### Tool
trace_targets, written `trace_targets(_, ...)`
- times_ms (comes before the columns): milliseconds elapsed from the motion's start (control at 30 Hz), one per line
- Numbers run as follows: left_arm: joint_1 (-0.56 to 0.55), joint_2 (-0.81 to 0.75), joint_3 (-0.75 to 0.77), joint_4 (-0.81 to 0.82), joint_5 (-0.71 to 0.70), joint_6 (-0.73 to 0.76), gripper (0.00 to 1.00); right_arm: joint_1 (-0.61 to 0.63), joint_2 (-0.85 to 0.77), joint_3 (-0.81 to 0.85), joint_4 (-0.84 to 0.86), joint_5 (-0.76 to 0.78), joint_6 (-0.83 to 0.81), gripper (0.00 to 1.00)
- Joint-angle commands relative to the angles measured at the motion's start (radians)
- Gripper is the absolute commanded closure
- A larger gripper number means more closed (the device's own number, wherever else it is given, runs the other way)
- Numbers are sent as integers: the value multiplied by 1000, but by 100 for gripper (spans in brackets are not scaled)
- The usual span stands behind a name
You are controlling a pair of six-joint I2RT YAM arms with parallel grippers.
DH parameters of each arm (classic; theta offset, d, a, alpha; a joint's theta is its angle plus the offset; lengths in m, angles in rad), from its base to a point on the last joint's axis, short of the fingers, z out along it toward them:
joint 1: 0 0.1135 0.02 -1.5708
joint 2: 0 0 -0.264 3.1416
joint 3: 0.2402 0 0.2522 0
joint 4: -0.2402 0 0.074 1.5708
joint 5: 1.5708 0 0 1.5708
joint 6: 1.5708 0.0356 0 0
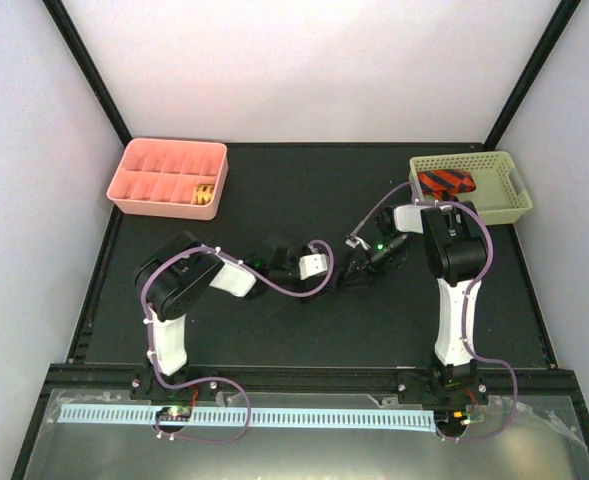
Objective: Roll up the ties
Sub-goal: Roll the tie at the center of the board.
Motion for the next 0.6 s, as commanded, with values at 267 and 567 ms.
trace_targets(267,-56,-16,85,-130,-16,183,8,0,49,-3,11,141,0,98)
trace_targets(567,-76,38,171,-221,-24,200,9,-1,49,-1,2,137,-9,99)
